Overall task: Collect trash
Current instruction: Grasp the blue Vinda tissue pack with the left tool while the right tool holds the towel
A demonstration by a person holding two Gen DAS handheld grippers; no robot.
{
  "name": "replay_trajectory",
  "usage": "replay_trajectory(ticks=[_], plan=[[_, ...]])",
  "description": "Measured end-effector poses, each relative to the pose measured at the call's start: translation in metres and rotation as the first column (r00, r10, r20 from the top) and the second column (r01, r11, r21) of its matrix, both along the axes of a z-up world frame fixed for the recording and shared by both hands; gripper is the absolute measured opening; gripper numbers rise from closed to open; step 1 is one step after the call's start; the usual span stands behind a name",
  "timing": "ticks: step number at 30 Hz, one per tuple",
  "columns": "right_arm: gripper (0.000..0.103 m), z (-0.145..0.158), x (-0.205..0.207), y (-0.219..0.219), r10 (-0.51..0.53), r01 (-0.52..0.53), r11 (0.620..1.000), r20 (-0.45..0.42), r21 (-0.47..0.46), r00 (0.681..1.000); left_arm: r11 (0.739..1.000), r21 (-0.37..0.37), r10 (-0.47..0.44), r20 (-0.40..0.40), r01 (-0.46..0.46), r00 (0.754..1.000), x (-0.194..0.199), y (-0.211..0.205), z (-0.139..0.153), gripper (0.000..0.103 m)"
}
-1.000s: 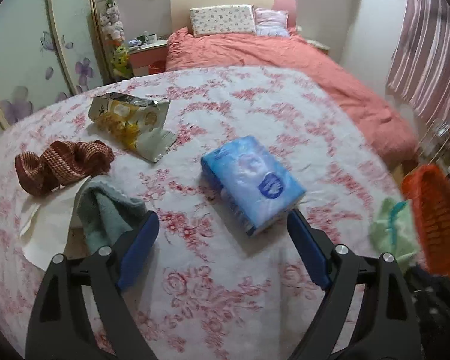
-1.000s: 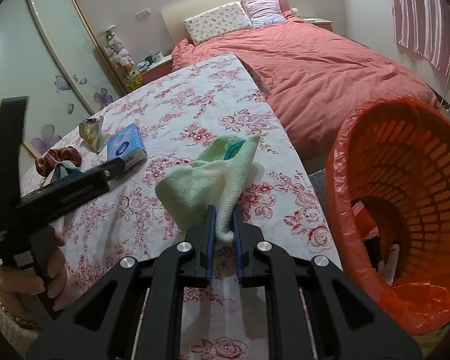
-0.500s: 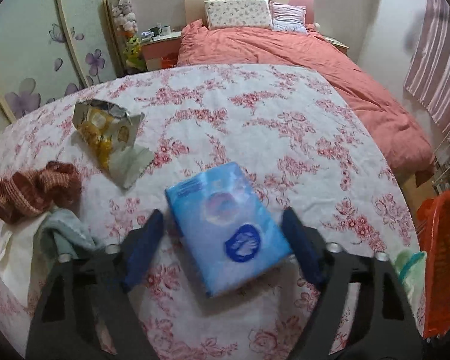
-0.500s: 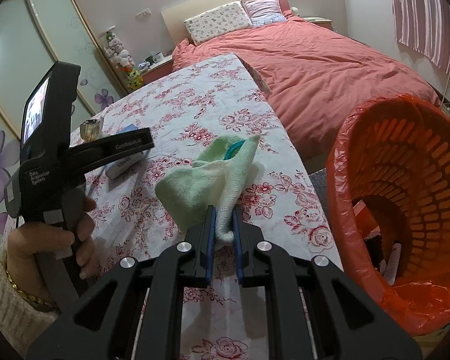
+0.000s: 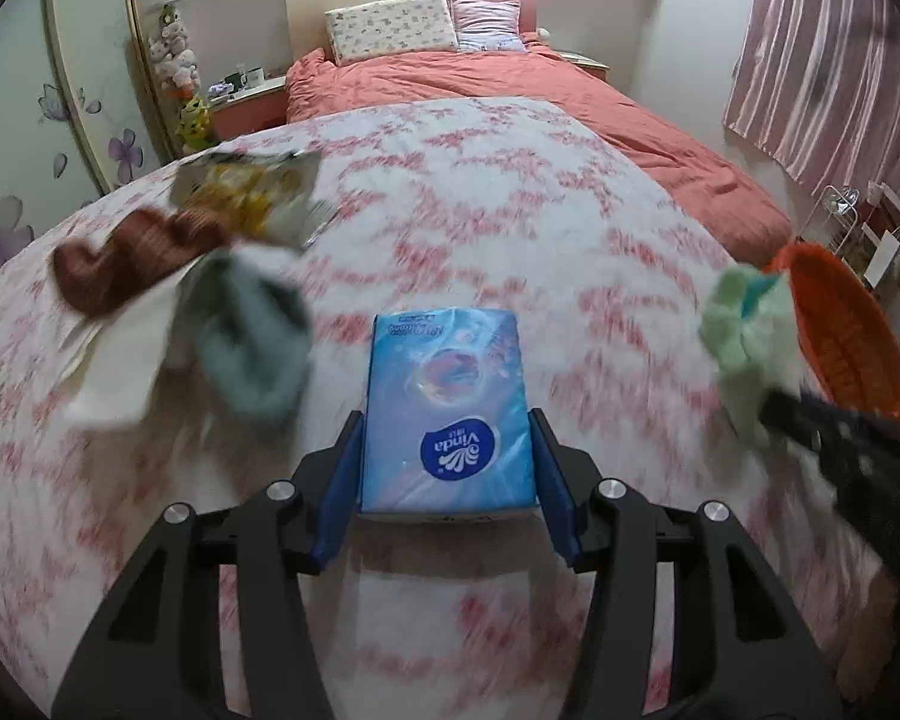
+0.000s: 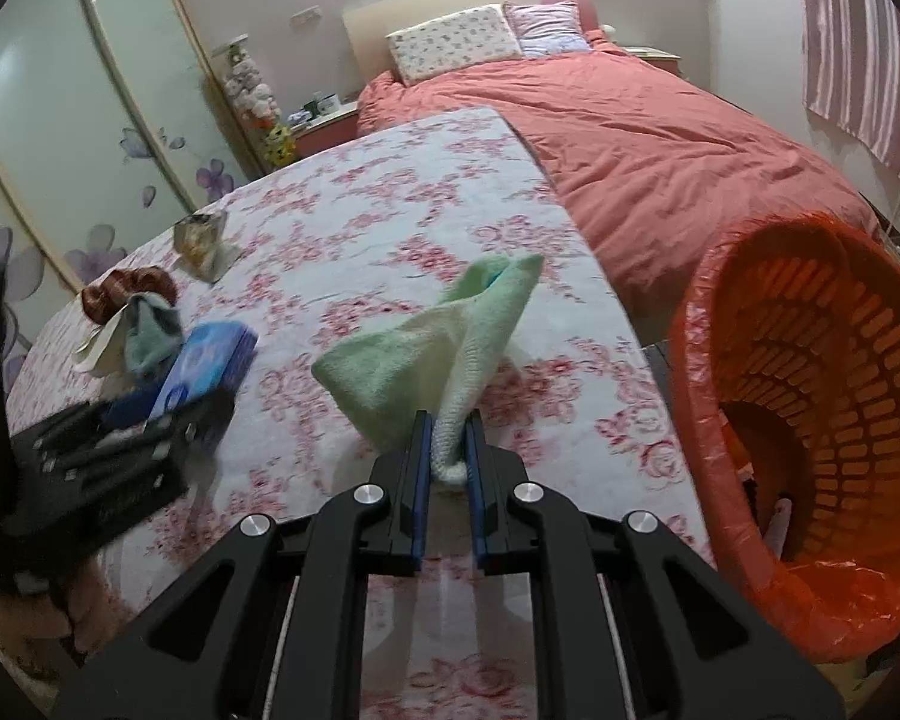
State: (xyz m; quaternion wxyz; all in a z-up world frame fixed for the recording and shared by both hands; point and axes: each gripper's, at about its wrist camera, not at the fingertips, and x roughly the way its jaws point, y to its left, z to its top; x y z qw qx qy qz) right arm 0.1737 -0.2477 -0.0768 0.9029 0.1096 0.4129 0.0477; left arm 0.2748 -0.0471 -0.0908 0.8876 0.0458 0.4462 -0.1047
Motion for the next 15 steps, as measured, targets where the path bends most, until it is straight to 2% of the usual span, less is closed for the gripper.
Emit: replay_trajectory(ticks=[9,15], plan=[[0.012,0.004,0.006,0.018,0.029,-0.029,0.999,0.007,-0.023,1.000,0.998,-0.017,0.063,0.016,-0.062,0.998,-0.006,0.020,0.001,0.058],[0.014,0.003,0.008,0.012,0.016,-0.016,0.999,0.004,0.029,1.000,0.997,-0.033,0.076,0.016,-0.075,0.997,-0.006,0.024,0.001,0.060]])
